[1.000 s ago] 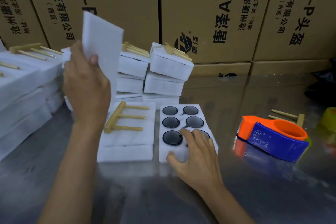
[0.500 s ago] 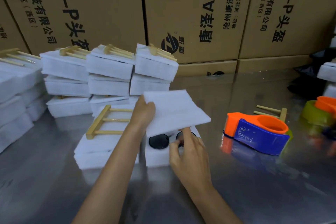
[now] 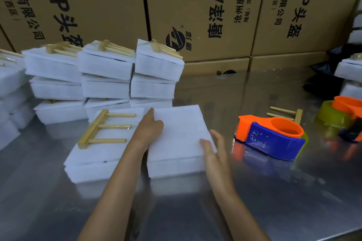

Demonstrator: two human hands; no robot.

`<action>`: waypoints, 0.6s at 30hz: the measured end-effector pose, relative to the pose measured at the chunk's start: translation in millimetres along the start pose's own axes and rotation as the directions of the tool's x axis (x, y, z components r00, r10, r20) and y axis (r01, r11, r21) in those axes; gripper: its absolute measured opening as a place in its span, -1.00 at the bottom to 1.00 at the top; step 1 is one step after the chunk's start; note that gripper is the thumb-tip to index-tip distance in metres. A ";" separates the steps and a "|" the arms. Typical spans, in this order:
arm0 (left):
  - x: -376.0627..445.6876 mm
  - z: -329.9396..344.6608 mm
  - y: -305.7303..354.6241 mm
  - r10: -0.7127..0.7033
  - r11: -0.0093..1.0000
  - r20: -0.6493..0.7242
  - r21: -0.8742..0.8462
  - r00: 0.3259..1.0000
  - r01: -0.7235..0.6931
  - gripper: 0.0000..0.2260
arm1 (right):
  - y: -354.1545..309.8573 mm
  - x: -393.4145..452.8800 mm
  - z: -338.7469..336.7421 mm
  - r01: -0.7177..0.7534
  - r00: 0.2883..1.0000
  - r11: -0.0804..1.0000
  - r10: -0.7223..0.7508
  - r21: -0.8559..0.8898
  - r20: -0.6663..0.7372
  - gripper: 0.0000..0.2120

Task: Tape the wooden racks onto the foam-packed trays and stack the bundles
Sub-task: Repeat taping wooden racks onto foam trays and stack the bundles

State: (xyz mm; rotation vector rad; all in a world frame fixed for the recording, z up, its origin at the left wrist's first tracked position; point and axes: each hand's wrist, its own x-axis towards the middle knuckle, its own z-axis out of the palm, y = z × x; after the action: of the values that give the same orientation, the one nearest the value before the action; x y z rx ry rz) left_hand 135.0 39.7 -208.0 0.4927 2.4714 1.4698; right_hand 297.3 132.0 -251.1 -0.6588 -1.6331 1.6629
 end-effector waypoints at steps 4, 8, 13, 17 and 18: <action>1.1 0.9 0.1 0.007 0.999 -0.021 0.049 1.000 -0.006 -0.45 | 3.5 -2.0 -2.6 0.047 0.996 0.997 -0.042 -0.066 0.082 -0.76; 3.6 -10.6 -12.7 -0.024 0.990 -0.080 0.134 0.996 0.035 -0.44 | 3.3 0.1 -5.1 0.014 0.996 0.998 -0.008 -0.068 0.085 -0.66; 6.2 -0.8 -23.9 -0.087 0.983 -0.010 -0.161 0.996 0.084 -0.53 | 4.8 1.7 -2.7 0.010 0.998 0.995 -0.003 -0.099 0.070 -0.60; 1.9 6.9 -29.4 -0.064 0.920 0.030 -0.386 0.997 0.071 -0.65 | 4.9 1.9 -2.1 0.012 0.996 0.994 -0.003 -0.105 0.086 -0.61; 1.2 6.9 -30.2 -0.049 0.904 0.032 -0.424 0.998 0.058 -0.70 | 4.6 1.6 -2.2 0.012 0.996 0.994 -0.002 -0.109 0.091 -0.61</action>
State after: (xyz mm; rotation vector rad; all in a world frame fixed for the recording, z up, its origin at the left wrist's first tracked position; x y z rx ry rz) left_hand 131.2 32.4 -237.9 0.3454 2.0352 1.8967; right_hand 297.4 134.9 -255.6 -0.6383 -1.7992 1.6280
